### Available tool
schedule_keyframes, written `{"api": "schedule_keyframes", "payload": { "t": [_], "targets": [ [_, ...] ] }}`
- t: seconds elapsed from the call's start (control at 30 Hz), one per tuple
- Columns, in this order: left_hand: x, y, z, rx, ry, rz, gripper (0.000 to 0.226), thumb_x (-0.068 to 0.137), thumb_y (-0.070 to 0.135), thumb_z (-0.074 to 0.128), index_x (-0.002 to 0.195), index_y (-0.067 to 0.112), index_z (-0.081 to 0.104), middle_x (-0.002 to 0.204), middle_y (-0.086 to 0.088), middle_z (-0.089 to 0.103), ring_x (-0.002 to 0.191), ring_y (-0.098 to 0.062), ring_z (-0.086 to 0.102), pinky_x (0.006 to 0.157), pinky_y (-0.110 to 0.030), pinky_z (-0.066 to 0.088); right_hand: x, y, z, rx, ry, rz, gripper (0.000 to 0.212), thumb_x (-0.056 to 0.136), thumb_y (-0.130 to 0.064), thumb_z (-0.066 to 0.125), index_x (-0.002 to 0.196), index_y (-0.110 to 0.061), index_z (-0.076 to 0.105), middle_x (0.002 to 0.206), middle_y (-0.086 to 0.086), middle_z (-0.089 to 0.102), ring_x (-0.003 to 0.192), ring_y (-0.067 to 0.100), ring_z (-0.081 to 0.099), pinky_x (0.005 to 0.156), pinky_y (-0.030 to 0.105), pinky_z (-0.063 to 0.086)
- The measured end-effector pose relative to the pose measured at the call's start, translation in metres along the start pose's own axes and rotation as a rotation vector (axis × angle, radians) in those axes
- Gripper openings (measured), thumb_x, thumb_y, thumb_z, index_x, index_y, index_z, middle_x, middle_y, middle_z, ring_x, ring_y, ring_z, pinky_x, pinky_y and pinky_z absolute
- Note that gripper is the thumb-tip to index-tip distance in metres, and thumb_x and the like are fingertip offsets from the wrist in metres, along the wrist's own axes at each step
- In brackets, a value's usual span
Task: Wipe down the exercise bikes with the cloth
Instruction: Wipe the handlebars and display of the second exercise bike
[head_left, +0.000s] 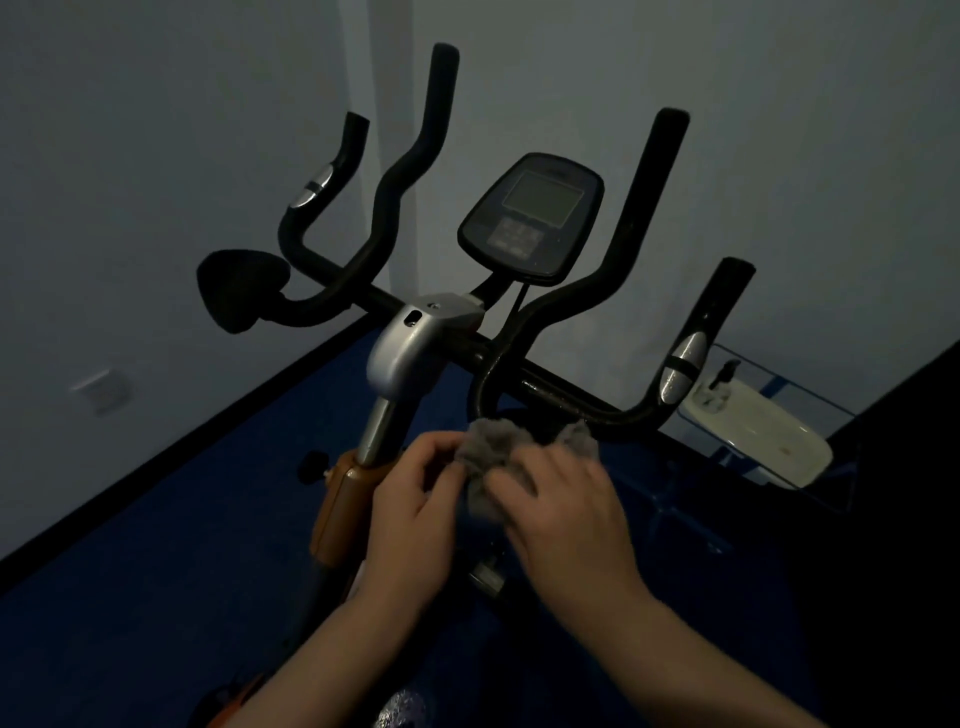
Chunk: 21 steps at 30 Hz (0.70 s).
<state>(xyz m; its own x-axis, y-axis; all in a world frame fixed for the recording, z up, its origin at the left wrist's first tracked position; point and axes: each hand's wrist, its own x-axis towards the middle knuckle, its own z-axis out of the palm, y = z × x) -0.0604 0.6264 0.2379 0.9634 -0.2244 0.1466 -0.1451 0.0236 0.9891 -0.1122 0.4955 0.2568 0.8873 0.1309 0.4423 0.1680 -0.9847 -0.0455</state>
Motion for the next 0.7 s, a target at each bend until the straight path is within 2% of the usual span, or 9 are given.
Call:
{"api": "schedule_keyframes", "payload": {
  "t": [0.07,0.17,0.27,0.33,0.43,0.5,0.53,0.63,0.7],
  "targets": [
    [0.002,0.001,0.001,-0.02,-0.013,0.008,0.026,0.092,-0.005,0.049,0.098,0.013,0.066,0.092,0.006,0.072,0.087,-0.003,0.067,0.072,-0.011,0.05,-0.005,0.01,-0.007,0.011,-0.03,-0.089,0.029,0.067,-0.018,0.073,0.092,-0.022,0.058,0.09,0.0,0.06,0.08,0.019,0.053,0.066,0.029,0.037],
    [0.009,0.004,0.002,0.03,0.006,0.069,0.028,0.092,-0.006,0.047,0.098,0.013,0.068,0.092,0.008,0.071,0.087,0.001,0.066,0.071,-0.006,0.047,0.032,0.023,-0.019,0.093,0.068,0.093,0.027,0.072,-0.015,0.07,0.095,-0.018,0.057,0.091,0.003,0.056,0.08,0.02,0.05,0.065,0.03,0.041],
    [0.017,0.005,0.007,-0.025,0.027,0.053,0.024,0.096,0.004,0.045,0.098,0.015,0.067,0.091,0.003,0.071,0.088,-0.006,0.066,0.074,-0.012,0.048,0.052,0.017,-0.015,0.096,-0.004,0.192,0.021,0.082,-0.018,0.066,0.102,-0.017,0.06,0.096,0.005,0.057,0.086,0.023,0.052,0.069,0.037,0.045],
    [0.02,0.005,0.01,-0.036,0.003,0.048,0.022,0.095,0.016,0.045,0.097,0.019,0.066,0.091,0.003,0.069,0.088,-0.01,0.065,0.075,-0.016,0.05,0.037,0.014,-0.009,0.058,-0.06,0.133,0.02,0.082,-0.022,0.062,0.101,-0.018,0.059,0.094,0.003,0.057,0.084,0.021,0.051,0.07,0.032,0.041],
    [0.022,0.003,0.01,-0.054,-0.011,0.026,0.022,0.09,0.024,0.044,0.096,0.022,0.066,0.089,0.005,0.068,0.085,-0.011,0.064,0.072,-0.017,0.051,0.019,0.022,-0.014,0.062,-0.184,-0.007,0.023,0.086,-0.047,0.049,0.098,-0.028,0.054,0.091,-0.007,0.052,0.083,0.013,0.046,0.07,0.027,0.028],
    [0.023,0.002,0.009,-0.052,-0.012,0.034,0.022,0.089,0.023,0.045,0.096,0.021,0.066,0.089,0.006,0.069,0.084,-0.008,0.064,0.071,-0.015,0.05,0.036,0.027,-0.017,0.121,-0.214,0.002,0.035,0.088,-0.064,0.038,0.095,-0.031,0.048,0.088,-0.013,0.044,0.082,0.008,0.041,0.07,0.027,0.029],
    [0.023,0.002,0.008,-0.05,-0.013,0.039,0.023,0.09,0.023,0.044,0.096,0.02,0.066,0.088,0.006,0.069,0.084,-0.008,0.064,0.071,-0.014,0.05,0.047,0.026,-0.017,0.133,-0.192,0.031,0.036,0.089,-0.064,0.037,0.093,-0.029,0.047,0.087,-0.012,0.042,0.081,0.009,0.042,0.07,0.029,0.033],
    [0.023,0.0,0.007,-0.048,-0.027,0.044,0.024,0.091,0.022,0.043,0.097,0.019,0.066,0.089,0.004,0.069,0.083,-0.007,0.064,0.071,-0.014,0.049,0.053,0.016,-0.012,0.104,-0.131,0.106,0.027,0.093,-0.049,0.046,0.093,-0.022,0.05,0.089,-0.004,0.048,0.082,0.016,0.047,0.071,0.033,0.04],
    [0.022,-0.003,0.006,-0.044,-0.034,0.026,0.025,0.091,0.024,0.042,0.098,0.02,0.066,0.09,0.004,0.069,0.084,-0.008,0.064,0.072,-0.014,0.05,0.031,0.011,-0.012,0.024,-0.145,0.04,0.021,0.088,-0.042,0.051,0.097,-0.023,0.054,0.091,-0.003,0.054,0.082,0.019,0.051,0.069,0.031,0.037]
  ]
}}
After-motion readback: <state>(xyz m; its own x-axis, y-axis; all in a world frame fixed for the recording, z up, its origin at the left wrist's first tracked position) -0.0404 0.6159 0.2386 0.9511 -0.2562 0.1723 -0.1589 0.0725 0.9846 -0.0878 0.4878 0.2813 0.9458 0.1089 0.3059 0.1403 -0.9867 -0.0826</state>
